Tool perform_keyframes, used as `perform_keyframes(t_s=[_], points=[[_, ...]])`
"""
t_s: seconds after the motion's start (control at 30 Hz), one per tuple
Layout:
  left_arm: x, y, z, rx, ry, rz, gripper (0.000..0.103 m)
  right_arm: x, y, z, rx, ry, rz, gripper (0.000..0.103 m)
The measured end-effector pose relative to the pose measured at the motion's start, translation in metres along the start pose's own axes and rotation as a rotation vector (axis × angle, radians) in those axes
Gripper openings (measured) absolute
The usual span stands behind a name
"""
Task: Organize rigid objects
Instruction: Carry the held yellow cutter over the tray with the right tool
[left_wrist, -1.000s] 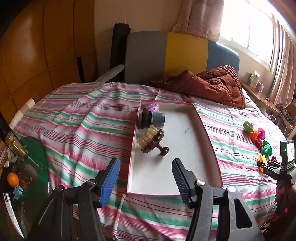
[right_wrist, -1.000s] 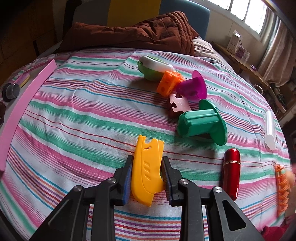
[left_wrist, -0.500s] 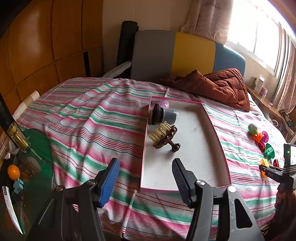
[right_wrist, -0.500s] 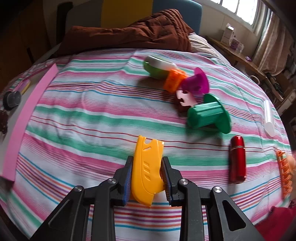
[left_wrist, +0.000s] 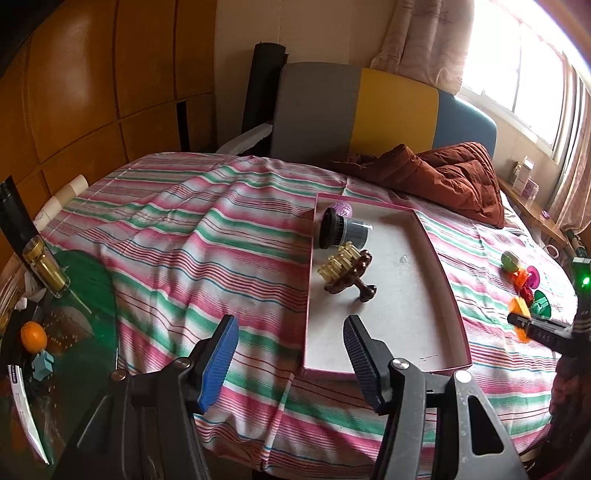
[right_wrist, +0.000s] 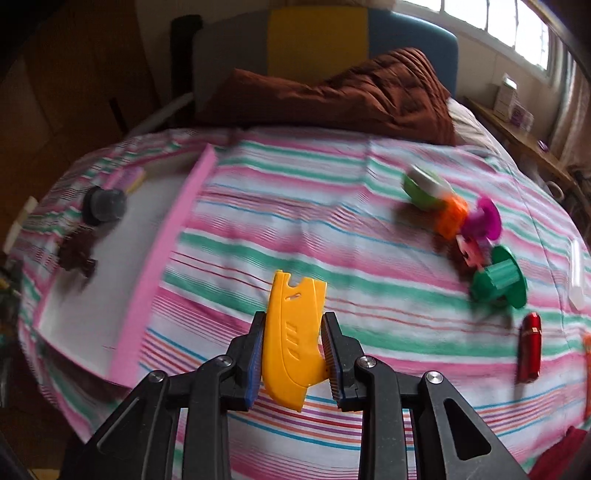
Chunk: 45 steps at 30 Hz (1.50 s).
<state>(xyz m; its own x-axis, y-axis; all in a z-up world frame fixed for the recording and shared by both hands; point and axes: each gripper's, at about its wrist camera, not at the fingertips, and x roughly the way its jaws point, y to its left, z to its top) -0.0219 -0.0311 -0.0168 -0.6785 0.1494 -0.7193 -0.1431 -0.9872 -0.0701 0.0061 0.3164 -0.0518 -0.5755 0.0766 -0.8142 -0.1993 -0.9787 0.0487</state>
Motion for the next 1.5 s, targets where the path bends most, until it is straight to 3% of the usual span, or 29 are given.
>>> perform_keyframes(t_s=[0.27, 0.43, 0.6, 0.83, 1.5], points=[[-0.002, 0.008, -0.001, -0.015, -0.003, 0.007, 0.060, -0.022, 0.080, 0.023, -0.119, -0.067, 0.173, 0.029], [-0.004, 0.015, -0.002, -0.025, -0.008, 0.016, 0.060, -0.021, 0.132, 0.025, -0.188, -0.052, 0.280, 0.029], [-0.005, 0.023, -0.004, -0.039, -0.007, 0.028, 0.060, -0.016, 0.177, 0.021, -0.259, -0.033, 0.332, 0.029], [-0.006, 0.032, -0.006, -0.053, -0.006, 0.038, 0.060, -0.003, 0.210, 0.016, -0.294, 0.004, 0.350, 0.029], [-0.005, 0.045, -0.011, -0.074, -0.003, 0.055, 0.060, 0.064, 0.250, 0.009, -0.253, 0.127, 0.232, 0.030]])
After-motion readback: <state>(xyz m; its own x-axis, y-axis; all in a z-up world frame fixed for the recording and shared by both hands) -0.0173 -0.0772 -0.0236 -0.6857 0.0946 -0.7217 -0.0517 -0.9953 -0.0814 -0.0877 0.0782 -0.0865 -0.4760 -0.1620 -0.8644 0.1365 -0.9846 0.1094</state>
